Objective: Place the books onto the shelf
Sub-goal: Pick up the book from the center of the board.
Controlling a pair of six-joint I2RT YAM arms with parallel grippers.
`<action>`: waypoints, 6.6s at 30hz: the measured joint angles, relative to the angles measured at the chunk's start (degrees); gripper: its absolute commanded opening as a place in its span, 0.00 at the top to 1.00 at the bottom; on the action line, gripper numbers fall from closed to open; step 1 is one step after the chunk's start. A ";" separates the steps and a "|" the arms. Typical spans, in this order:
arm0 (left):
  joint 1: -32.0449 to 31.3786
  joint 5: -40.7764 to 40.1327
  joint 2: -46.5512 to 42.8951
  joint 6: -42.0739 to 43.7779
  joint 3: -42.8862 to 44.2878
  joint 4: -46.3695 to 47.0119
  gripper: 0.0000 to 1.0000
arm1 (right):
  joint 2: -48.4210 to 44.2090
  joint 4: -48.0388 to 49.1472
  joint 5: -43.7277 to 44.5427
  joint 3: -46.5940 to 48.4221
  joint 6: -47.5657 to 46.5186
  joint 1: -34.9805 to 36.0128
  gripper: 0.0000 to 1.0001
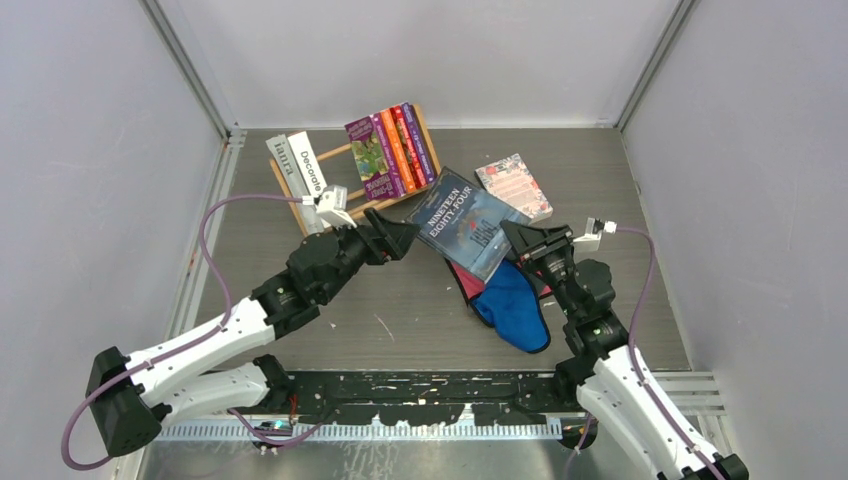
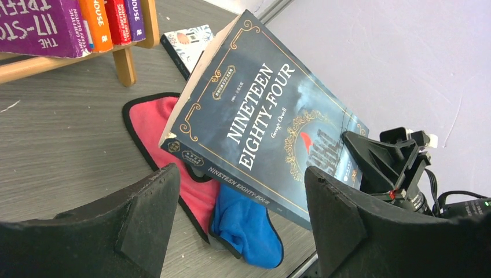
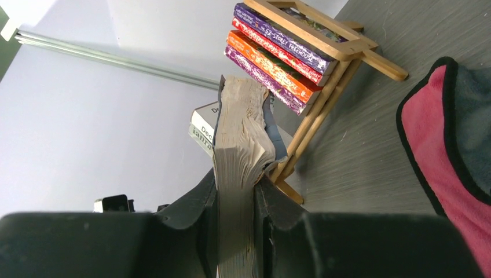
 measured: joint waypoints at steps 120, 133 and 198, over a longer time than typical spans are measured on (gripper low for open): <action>0.04 -21.33 5.46 22.27 12.35 -8.98 1.00 | 36.50 -17.81 41.79 30.60 -51.23 50.40 0.35; 0.04 -21.46 5.51 21.35 13.55 -14.36 1.00 | 47.54 -14.14 54.69 33.62 -63.73 62.10 0.36; 0.04 -33.97 -13.99 23.52 18.10 -16.83 0.48 | 59.45 -3.96 53.27 40.30 -72.32 55.60 0.99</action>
